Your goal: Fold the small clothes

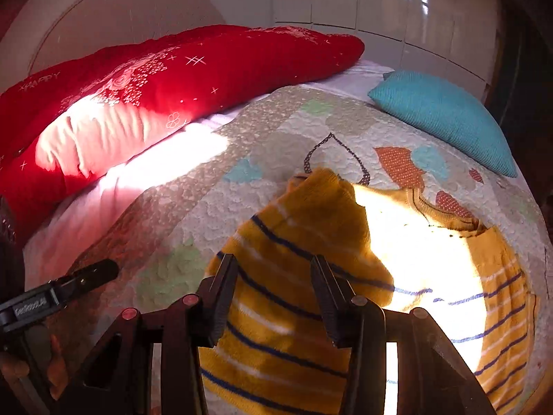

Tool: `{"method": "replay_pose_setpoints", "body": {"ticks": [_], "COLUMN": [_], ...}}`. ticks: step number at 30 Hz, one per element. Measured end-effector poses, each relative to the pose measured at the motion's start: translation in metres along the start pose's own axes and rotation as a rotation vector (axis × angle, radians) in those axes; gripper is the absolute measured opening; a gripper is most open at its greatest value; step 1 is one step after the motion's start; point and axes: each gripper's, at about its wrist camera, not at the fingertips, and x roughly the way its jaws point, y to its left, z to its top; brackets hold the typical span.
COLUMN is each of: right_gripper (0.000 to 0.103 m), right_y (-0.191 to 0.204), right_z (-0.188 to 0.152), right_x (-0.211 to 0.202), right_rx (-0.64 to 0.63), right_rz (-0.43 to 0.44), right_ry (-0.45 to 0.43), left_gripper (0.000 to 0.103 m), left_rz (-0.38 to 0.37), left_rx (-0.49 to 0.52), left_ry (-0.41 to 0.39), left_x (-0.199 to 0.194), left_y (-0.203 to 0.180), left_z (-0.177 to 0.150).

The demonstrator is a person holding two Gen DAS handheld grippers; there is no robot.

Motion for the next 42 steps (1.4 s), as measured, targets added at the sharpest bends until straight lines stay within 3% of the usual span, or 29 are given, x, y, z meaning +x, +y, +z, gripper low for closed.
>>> {"method": "replay_pose_setpoints", "body": {"ticks": [3,7,8,10,12,19,24,30,36,42], "right_gripper": [0.043,0.045,0.050,0.069,0.075,0.075,0.075,0.075,0.075,0.075], "right_y": [-0.015,-0.018,-0.012,0.002,0.014,0.007,-0.002,-0.050,-0.095,-0.157], "right_z": [0.026,0.034,0.034,0.036,0.042,0.034,-0.017,-0.086,-0.137,-0.174], "right_x": [0.036,0.094,0.103,0.109,0.107,0.033,-0.021,-0.055,-0.083,-0.118], "right_rx": [0.077,0.174,0.156,0.098,0.034,0.050,0.015,0.152,0.290,0.430], "right_rz": [-0.042,0.085,0.098,0.109,0.104,0.126,0.090,0.056,0.048,0.004], "right_ry": [0.016,0.149,0.166,0.174,0.205,0.150,0.139,0.165,0.153,0.080], "left_gripper": [0.084,0.084,0.084,0.084,0.084,0.084,0.084,0.084,0.084,0.084], "left_rz": [0.005,0.016,0.017,0.018,0.018,0.013,0.070,0.132,0.046,0.001], "left_rx": [0.008,0.020,0.021,0.020,0.023,0.015,0.065,0.140,0.182,0.191], "left_ry": [-0.004,-0.007,-0.007,-0.008,-0.010,-0.004,0.003,0.009,0.024,0.064], "left_x": [0.000,0.002,0.003,0.003,0.003,0.002,0.003,0.009,0.012,0.004], "left_y": [-0.001,-0.004,-0.004,-0.004,-0.004,-0.002,-0.010,-0.028,-0.052,-0.073], "left_z": [-0.001,-0.001,-0.001,-0.001,-0.001,0.000,-0.004,-0.013,-0.027,-0.047]}}
